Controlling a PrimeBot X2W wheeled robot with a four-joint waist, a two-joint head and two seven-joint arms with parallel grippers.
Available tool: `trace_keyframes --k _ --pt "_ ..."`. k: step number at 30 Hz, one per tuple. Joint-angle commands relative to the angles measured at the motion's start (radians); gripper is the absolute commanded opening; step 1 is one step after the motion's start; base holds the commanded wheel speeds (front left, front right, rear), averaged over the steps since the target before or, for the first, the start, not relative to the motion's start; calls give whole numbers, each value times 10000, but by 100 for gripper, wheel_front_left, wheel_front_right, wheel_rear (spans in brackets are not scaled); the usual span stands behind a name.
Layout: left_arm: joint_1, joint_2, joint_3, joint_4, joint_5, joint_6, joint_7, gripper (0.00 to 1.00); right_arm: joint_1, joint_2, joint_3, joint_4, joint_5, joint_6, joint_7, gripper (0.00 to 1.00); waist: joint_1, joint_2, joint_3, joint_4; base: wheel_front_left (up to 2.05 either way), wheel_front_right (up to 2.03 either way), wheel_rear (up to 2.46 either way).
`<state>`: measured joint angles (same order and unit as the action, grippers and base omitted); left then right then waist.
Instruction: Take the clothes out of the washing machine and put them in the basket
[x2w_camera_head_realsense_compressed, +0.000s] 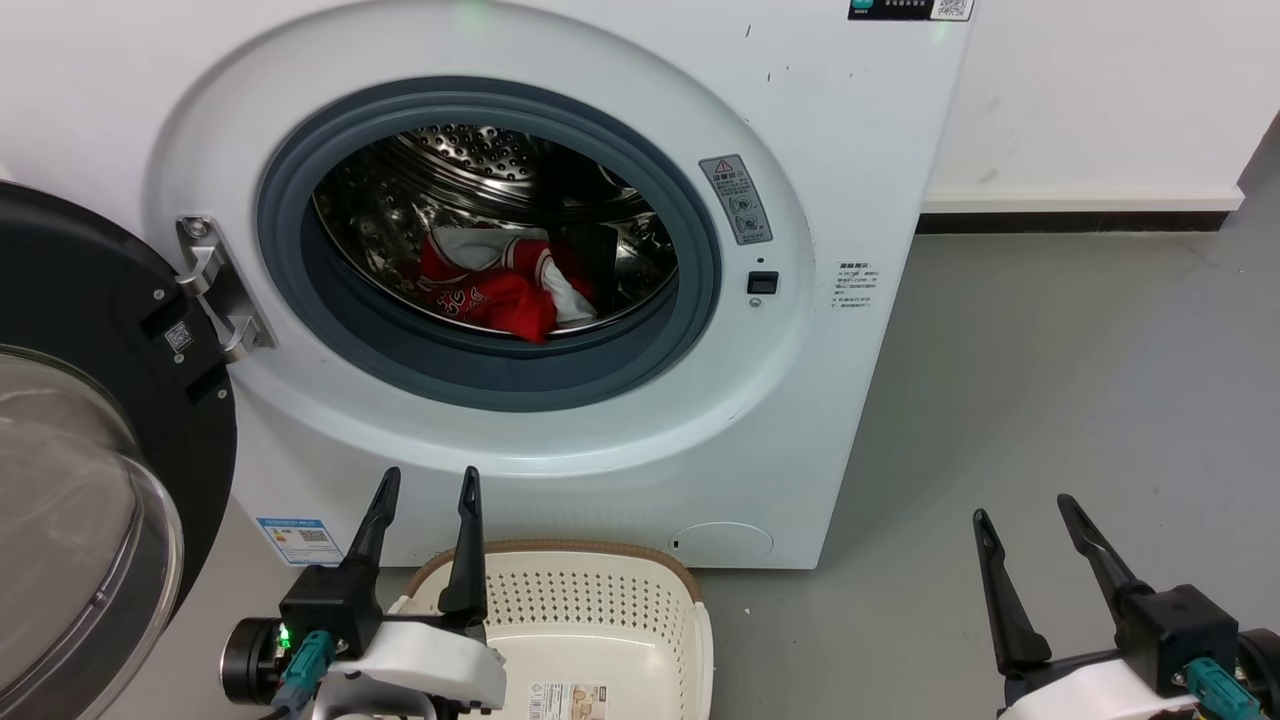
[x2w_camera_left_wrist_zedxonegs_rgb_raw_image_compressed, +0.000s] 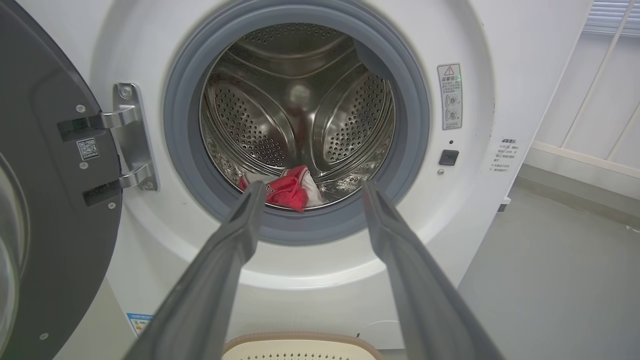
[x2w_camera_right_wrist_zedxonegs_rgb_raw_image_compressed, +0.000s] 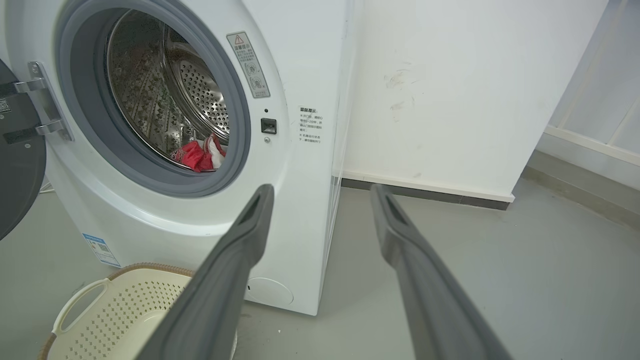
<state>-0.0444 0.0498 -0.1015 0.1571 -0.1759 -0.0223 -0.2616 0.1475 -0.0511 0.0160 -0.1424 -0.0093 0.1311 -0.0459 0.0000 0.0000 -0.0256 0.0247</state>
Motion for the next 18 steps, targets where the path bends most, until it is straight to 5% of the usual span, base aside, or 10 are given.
trace_keyframes --k 1,18 --pt "92 9 5 44 133 55 -51 100 106 16 -10 19 22 -7 22 100 0 0 10 -4 0 0 0" --pt "-1718 427 375 1236 485 -78 -40 100 -472 18 250 -453 156 -7 0 100 0 0 1282 -442 0 0 0"
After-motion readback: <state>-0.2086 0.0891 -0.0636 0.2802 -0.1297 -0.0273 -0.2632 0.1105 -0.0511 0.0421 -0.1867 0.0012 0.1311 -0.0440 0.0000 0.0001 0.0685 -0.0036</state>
